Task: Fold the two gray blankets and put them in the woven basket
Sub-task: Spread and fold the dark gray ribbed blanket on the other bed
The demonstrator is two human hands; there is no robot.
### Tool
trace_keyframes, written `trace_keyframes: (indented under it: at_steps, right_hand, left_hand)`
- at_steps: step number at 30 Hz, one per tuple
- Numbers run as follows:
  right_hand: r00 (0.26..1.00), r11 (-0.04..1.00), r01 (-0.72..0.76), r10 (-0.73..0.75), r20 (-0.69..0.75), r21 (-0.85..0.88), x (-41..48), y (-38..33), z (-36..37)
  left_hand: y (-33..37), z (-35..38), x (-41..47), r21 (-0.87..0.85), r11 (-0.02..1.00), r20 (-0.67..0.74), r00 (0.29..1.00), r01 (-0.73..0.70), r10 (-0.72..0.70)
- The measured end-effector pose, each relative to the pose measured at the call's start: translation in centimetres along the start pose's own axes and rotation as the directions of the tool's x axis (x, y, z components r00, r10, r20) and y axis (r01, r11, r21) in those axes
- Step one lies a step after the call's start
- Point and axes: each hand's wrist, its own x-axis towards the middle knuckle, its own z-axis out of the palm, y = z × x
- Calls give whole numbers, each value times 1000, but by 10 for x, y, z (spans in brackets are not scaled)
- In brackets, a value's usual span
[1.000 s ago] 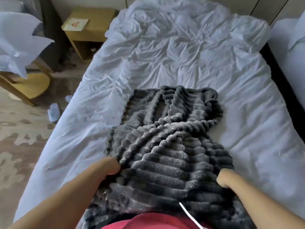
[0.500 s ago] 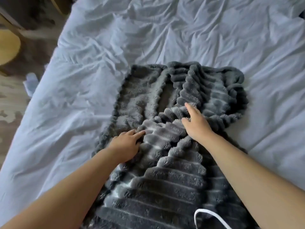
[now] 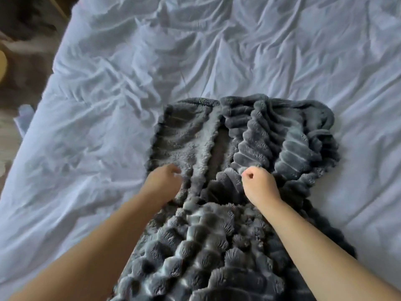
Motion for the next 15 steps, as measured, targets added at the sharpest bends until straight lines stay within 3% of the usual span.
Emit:
trace_keyframes:
  at_steps: [3,5,7,9,12,13,15]
  right_hand:
    - [981,981,144,-125,-150,127,40,-22,-16]
    - [946,950,276,-242,-213,148,68,-37,-19]
    - [942,944,301,-271,-200,136,96,-47,-17]
    - [987,988,144,-139,-85,55,116,-48,-15]
    - [999,991,17,-12,36,-135,128,-33,-12]
    - [999,995,24,-20,41,-100,128,-29,-11]
    - [999,993,32,-33,4,112,125,-27,-14]
  left_hand:
    - [7,-24,46,-250,968,-373,923,3,-99]
    - [14,-39,75,-408,913,-413,892,0,-184]
    - [21,-51,106,-515,854,-326,905,71,-273]
    - [27,-57,126,-655,735,-113,940,172,-321]
    - [36,-48,138,-837,463,254,957,291,-143]
    - [37,-42,136,-839,442,301,947,317,-108]
    - [37,-26,128,-808,505,298,950,302,-91]
